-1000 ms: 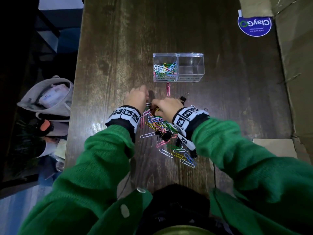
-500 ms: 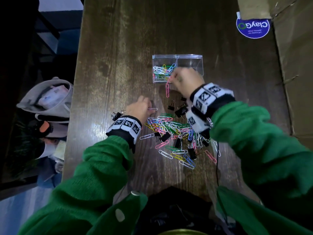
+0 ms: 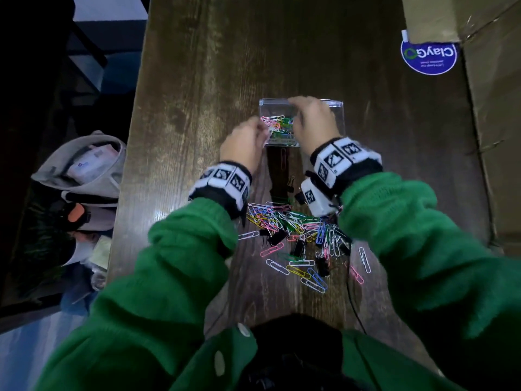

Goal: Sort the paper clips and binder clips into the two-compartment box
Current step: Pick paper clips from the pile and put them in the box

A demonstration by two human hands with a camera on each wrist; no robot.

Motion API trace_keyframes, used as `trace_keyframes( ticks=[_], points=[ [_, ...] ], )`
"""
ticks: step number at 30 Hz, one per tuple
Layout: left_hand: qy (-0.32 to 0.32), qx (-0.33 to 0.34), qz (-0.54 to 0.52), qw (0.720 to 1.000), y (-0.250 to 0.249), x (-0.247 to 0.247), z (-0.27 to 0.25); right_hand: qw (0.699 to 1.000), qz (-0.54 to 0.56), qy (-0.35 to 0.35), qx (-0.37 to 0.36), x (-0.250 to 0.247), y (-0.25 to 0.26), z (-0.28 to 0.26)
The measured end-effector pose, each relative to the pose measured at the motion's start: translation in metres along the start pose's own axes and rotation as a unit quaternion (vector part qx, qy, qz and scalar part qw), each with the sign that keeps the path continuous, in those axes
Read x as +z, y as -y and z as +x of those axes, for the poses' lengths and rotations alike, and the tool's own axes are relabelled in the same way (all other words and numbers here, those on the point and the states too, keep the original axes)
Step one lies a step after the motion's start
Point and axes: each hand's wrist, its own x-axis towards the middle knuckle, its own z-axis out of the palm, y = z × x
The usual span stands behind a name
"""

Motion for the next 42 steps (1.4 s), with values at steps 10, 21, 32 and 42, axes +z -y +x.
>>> trace_keyframes(
  ticks=[10,21,32,42],
  points=[
    [0.104,0.065,0.131,0.984,-0.029,0.010,0.060,0.996,-0.009,0.074,0.046,0.024,-0.021,-0.054],
    [0.113,-0.111,0.187,0.969,0.035,-0.013,-0.053,0.981,-0.099,0.111,0.126,0.049,0.000,-0.031],
    [0.116,-0.122,0.112,0.979,0.063,0.014,-0.092,0.978,-0.034,0.190,0.076,0.048,-0.005,-0.046],
    [0.036,-0.096,0.068,0.992,0.052,0.015,-0.087,0.983,0.021,0.179,0.025,0.037,-0.015,-0.073]
  ],
)
